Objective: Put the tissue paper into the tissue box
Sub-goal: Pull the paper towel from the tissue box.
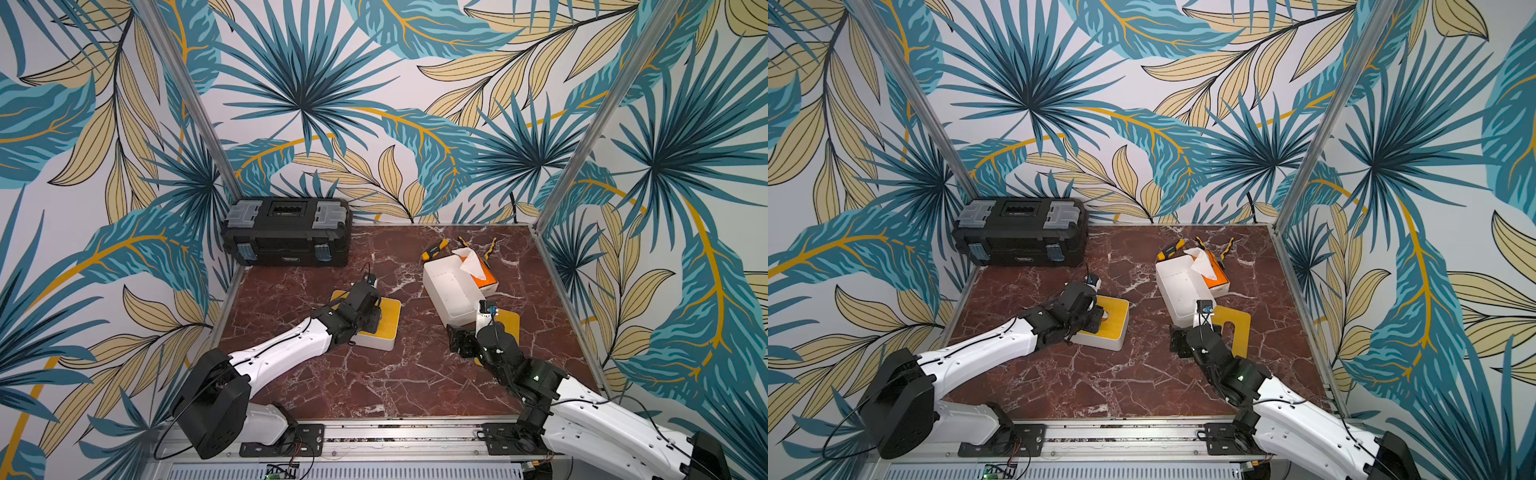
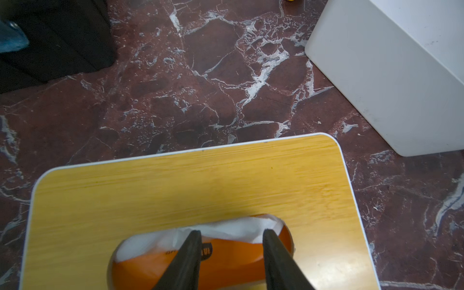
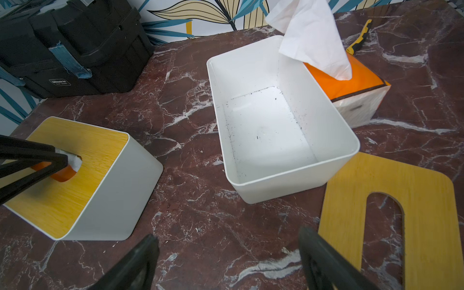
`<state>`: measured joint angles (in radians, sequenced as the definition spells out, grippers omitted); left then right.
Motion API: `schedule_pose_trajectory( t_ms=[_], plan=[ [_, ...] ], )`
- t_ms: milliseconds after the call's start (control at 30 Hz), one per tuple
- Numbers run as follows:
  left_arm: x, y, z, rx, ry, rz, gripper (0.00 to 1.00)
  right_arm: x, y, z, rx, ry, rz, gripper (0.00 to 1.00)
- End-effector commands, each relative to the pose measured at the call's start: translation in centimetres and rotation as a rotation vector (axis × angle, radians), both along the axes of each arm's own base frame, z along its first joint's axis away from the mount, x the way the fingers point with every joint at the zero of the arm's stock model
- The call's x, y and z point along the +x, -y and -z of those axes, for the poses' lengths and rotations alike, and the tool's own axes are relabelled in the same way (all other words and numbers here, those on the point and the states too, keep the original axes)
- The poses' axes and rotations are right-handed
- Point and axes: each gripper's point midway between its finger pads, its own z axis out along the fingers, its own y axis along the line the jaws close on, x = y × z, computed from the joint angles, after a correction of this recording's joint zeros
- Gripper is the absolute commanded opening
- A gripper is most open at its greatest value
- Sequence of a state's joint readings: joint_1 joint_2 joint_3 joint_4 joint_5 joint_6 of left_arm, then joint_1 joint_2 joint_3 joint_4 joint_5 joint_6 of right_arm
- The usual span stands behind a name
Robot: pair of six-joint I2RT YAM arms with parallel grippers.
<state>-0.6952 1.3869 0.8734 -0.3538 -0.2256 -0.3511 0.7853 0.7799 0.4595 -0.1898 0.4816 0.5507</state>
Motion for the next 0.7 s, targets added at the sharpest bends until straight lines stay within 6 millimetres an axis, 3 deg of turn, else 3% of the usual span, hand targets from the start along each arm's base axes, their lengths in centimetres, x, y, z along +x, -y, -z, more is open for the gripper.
schedule_pose_trajectory(
  t_ms=[0,667],
  plan=[
    [1.5,0.7,-2.0,-0.016,0.058,-0.027,0.43,0.0,-0.4,0.3,0.019,-0.004,-0.007,0.91],
    [1.1,-0.2,1.4,0.067,-0.028,-0.056,0.42,-0.3,0.2,0.3,0.011,-0.008,0.008,0.91]
  ],
)
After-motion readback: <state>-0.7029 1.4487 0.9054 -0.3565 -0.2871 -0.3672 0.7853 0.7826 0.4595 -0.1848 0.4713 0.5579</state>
